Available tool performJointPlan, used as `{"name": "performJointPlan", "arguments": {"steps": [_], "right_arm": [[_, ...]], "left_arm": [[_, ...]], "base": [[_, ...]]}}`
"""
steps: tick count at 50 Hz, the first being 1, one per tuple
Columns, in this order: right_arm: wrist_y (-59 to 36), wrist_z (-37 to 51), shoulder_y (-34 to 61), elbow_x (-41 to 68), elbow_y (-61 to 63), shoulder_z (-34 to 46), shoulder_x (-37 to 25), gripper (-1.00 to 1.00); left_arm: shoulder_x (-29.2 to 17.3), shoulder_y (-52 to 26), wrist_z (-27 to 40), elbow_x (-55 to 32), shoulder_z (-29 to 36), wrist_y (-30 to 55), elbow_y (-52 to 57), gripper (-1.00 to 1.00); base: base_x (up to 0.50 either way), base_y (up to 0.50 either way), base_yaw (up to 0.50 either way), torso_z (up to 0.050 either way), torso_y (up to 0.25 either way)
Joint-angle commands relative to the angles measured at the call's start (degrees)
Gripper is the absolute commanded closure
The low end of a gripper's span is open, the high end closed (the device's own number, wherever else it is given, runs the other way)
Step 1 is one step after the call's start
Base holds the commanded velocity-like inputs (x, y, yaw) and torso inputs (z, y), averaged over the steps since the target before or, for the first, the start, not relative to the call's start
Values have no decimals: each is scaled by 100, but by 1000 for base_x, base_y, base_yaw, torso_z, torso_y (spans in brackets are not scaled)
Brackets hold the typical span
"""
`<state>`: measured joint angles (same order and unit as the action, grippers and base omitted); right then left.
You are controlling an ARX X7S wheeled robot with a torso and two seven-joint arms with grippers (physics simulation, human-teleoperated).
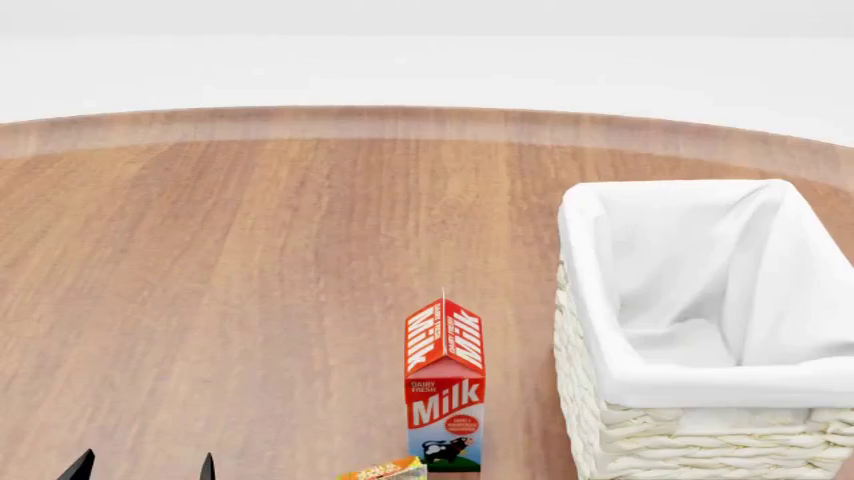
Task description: Pick up the orange juice, and put it in the basket.
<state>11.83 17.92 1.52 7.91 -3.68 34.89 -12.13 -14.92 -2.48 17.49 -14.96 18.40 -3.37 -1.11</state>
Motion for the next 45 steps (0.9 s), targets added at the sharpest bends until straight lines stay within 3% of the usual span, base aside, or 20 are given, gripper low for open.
{"name": "performJointPlan", "arguments": {"steps": [1, 45], "right_arm": [[-348, 148, -88, -227, 848, -40, -177, 100], [-1932, 435, 133, -128, 3212, -385, -693, 100]], "left_arm": [[-16, -6, 19, -16, 22, -7, -2, -100], [-73, -26, 87, -73, 101, -35, -11, -100]], "base": [[0, 0, 0, 0, 0], [0, 0, 0, 0, 1]]}}
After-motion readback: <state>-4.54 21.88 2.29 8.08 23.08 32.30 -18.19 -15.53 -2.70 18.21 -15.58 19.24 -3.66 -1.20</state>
